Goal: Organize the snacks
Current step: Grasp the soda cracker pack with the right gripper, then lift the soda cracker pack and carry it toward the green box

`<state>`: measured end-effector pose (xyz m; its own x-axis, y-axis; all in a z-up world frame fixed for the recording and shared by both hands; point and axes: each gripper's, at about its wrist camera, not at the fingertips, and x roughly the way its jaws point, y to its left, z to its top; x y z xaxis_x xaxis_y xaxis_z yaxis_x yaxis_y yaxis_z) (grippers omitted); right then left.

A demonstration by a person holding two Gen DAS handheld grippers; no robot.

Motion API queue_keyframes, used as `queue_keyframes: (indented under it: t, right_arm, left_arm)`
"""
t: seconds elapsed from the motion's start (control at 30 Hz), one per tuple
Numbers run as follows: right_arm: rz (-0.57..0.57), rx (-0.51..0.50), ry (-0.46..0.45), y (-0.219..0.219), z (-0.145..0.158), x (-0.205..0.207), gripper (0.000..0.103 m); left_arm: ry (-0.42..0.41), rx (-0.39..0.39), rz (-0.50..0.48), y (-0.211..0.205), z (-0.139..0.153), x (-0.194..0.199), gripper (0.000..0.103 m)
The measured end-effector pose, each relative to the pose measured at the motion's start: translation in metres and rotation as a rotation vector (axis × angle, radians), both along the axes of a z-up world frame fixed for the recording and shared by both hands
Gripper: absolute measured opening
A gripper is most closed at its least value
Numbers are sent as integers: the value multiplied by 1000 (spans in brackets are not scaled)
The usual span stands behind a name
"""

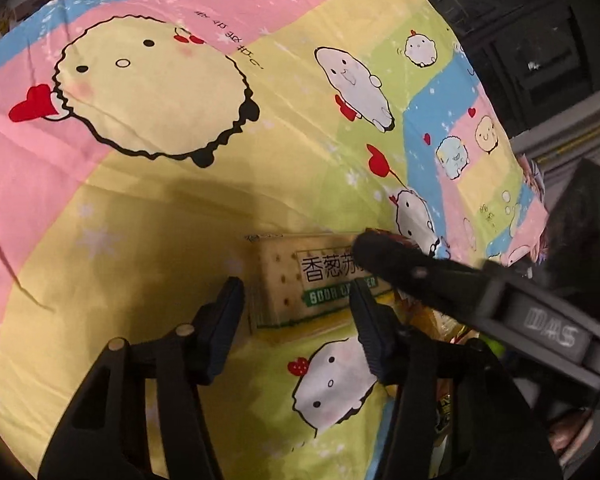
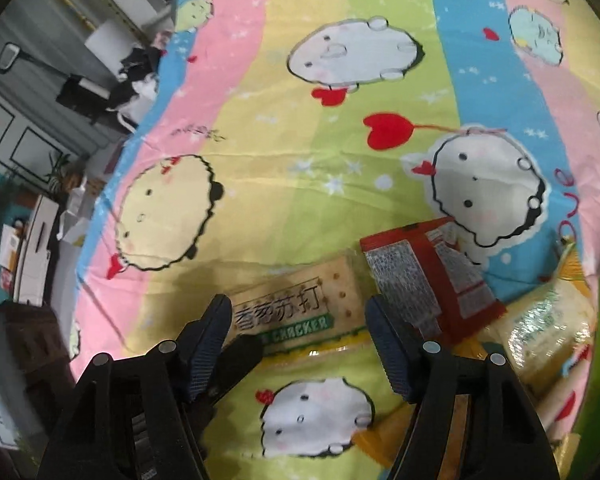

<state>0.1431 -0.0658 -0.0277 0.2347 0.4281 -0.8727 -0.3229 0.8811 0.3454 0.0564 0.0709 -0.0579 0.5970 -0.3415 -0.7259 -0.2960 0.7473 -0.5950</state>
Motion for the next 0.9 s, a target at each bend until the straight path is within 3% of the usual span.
queue_keyframes:
  t: [0.13, 0.3, 0.47, 0.63, 0.9]
  right_arm:
    - [-1, -35, 11, 4, -14, 11, 72]
    - [45, -41, 11, 9, -23, 13, 74]
    - [80, -33, -37, 11, -23, 7, 71]
    - [40, 0, -53, -1, -17, -4, 69]
    - [-26, 24, -137, -24, 11, -26, 69]
  left_arm:
    - [-7, 8, 8, -1, 0, 0, 50]
    - [-7, 62, -5, -5, -3, 3, 37]
    - [-12, 104, -12, -8, -3, 4, 38]
    - [-19, 138, -23, -18, 3, 1, 39]
    - [-126, 164, -92, -35, 27, -11, 39]
